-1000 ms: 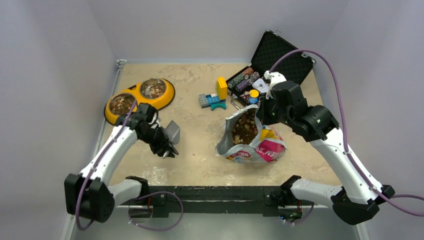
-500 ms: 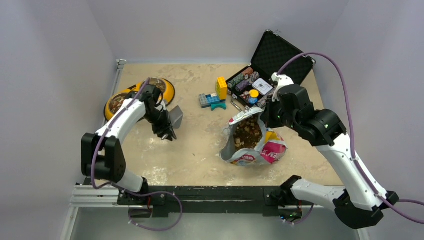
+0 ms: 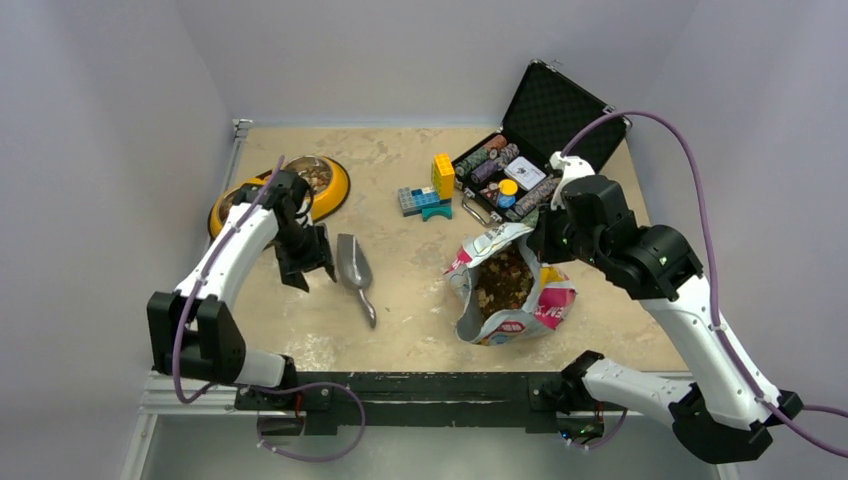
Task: Serve the pet food
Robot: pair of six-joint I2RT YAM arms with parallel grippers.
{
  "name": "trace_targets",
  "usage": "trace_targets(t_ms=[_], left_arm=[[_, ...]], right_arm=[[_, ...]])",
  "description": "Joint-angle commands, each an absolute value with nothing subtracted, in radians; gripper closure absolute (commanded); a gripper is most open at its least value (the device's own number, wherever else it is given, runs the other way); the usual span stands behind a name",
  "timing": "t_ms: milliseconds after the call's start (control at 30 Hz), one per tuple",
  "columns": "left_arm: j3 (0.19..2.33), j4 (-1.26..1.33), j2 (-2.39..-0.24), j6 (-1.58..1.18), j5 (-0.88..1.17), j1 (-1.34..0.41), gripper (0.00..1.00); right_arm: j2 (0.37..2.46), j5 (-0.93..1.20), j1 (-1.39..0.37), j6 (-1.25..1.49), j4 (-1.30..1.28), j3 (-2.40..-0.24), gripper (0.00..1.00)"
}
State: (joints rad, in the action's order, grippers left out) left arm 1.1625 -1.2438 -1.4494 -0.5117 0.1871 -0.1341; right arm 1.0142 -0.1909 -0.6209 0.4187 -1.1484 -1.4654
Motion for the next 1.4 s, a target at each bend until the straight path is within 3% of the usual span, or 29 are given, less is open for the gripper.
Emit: trace_targets(t_ms=[0,133,267,333,533,733,833,1000,1100,1233,1267,1367], left_arm=[[1.242,-1.303,-1.329,-0.514,0.183,-0.177,0.41],[1.256,-1.189,-1.265,-0.566,0.431,-0.327,0.44],[1.359,-1.081,-1.258,-0.676,0.490,-0.567,0.22],[1.424,-1.050,-1.277,-0.710,0.479,-0.650,0.18],[1.647,-1.074,-1.441,-0.791,0.369,-0.826,0.18],[1.821,-1.117,-1.642,-0.829,0.385,-0.858,0.36],[1.792,-0.990,-1.680,-0.894,0.500,-0.869,0.34],[1.782,-1.007,-1.735,-0.943,0.451,-0.890,0.31],[1.810,-1.047,-1.764,-0.936,0.371,-0.890,0.45],[1.916,-1.187,-1.799,-0.933,0.208,-0.889,0.96],[1.939,-1.237,-1.796,-0.934,0.144,-0.888,1.00],[1.962,-1.369,-1.745,-0.946,-0.041,-0.864,1.00]], right_arm=[[1.019,-0.216,-0.615,0.389,-1.091,-1.510,1.00],[1.052,-0.164,-0.617,0.363,-1.074,-1.530,1.00],[1.077,-0.142,-0.615,0.347,-1.056,-1.535,1.00],[1.086,-0.137,-0.615,0.341,-1.051,-1.540,1.00],[1.095,-0.140,-0.616,0.348,-1.043,-1.540,1.00],[1.088,-0.162,-0.616,0.379,-1.026,-1.535,1.00],[1.086,-0.171,-0.617,0.385,-1.018,-1.535,1.00],[1.078,-0.190,-0.615,0.393,-1.017,-1.539,1.00],[1.074,-0.173,-0.615,0.403,-1.020,-1.536,1.00],[1.066,-0.131,-0.618,0.404,-1.020,-1.519,1.00],[1.066,-0.122,-0.620,0.394,-1.019,-1.518,1.00],[1.088,-0.041,-0.631,0.330,-1.006,-1.522,1.00]])
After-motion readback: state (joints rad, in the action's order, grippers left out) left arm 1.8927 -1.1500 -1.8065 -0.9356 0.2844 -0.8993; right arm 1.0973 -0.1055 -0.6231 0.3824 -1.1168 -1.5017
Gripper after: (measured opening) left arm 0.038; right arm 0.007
